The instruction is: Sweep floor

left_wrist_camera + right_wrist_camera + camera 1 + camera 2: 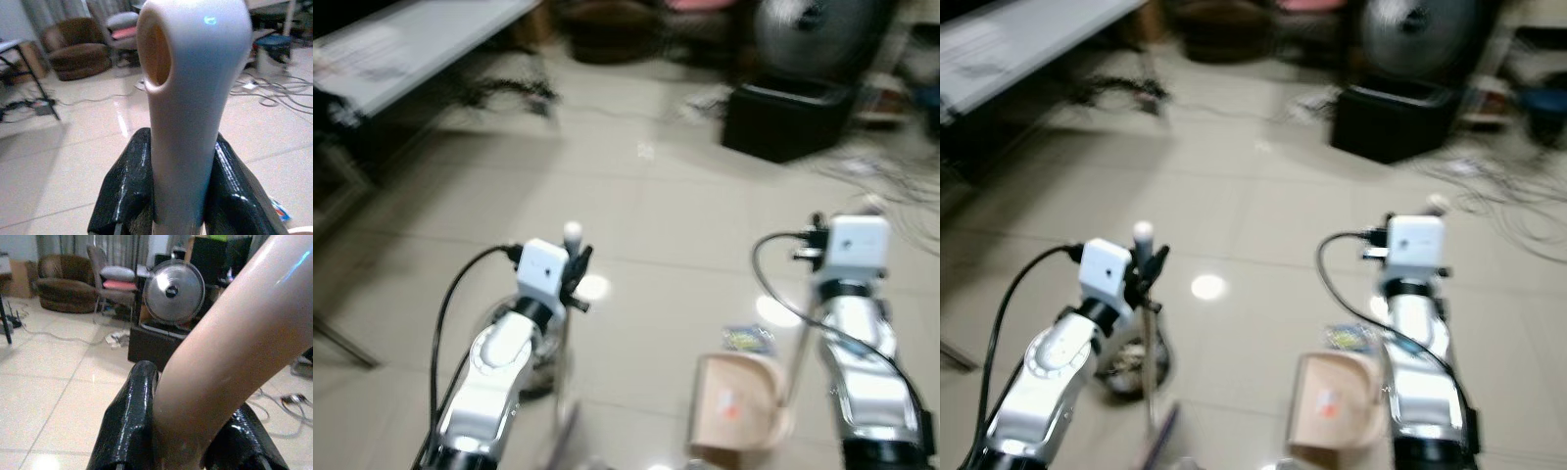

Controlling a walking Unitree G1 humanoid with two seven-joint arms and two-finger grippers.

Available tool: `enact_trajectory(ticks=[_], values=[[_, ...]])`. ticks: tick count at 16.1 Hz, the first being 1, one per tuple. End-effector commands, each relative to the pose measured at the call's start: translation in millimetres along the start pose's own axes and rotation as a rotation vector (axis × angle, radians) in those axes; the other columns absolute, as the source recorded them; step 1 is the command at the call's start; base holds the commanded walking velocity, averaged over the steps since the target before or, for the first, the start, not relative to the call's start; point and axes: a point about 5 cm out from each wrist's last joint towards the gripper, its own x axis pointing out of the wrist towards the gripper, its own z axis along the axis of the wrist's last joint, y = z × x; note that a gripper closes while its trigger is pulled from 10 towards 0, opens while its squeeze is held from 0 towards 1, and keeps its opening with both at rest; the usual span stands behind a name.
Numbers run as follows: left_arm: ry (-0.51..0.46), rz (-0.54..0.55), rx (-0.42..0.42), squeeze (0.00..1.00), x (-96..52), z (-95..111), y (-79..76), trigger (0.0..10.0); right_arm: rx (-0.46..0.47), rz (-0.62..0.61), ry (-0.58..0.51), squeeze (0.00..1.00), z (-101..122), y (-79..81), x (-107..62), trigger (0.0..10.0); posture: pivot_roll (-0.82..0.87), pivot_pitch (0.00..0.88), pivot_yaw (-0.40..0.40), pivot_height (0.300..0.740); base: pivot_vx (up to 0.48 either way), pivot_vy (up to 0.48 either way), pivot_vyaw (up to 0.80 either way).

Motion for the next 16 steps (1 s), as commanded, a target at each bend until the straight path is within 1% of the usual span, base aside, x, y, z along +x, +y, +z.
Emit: enact_trajectory(ticks=[1, 2, 5, 7, 10, 13, 14, 16], values=[[-0.036, 0.013, 0.041, 0.0, 1.8, 9, 5.1, 10.0, -0.002, -0.009, -0.045, 0.0, 12, -1.7, 1.0, 10.0, -0.01, 0.045, 0.089, 0.74, 0.0, 0.0, -0.8], [-0.04, 0.018, 0.039, 0.0, 4.1, 11, 5.4, 10.0, -0.014, -0.013, -0.039, 0.0, 11, -1.3, 0.7, 10.0, -0.01, 0.045, 0.09, 0.74, 0.0, -0.259, -0.8], [-0.048, 0.018, 0.041, 0.0, 8.3, 14, 4.9, 10.0, -0.029, -0.021, -0.024, 0.0, 8, -2.8, 2.0, 10.0, -0.02, 0.043, 0.092, 0.74, 0.0, -0.376, 0.0], [-0.054, 0.015, 0.042, 0.0, 10.7, 16, 4.8, 10.0, -0.003, -0.031, -0.017, 0.0, 7, -3.1, 1.9, 10.0, -0.02, 0.038, 0.097, 0.74, 0.0, -0.382, 0.0], [-0.053, 0.011, 0.046, 0.0, 11.9, 17, 4.8, 10.0, 0.01, -0.023, -0.004, 0.0, 5, -0.3, 1.1, 10.0, -0.02, 0.033, 0.1, 0.74, 0.0, -0.385, 0.0], [-0.058, 0.004, 0.026, 0.0, 14.1, 19, 3.3, 10.0, 0.025, -0.026, 0.008, 0.0, 3, 0.3, 0.5, 10.0, -0.02, 0.027, 0.104, 0.74, 0.0, 0.0, 0.0], [-0.055, 0.005, 0.044, 0.0, 15.7, 20, 3.6, 10.0, 0.039, -0.032, 0.014, 0.0, 2, -0.2, 0.2, 10.0, -0.02, 0.023, 0.107, 0.74, 0.0, 0.0, 0.0], [-0.085, 0.002, 0.038, 0.0, 18.2, 25, 2.7, 10.0, 0.072, -0.041, 0.023, 0.0, 1, -0.8, 0.1, 10.0, -0.02, 0.019, 0.11, 0.74, 0.0, 0.0, 0.0]])
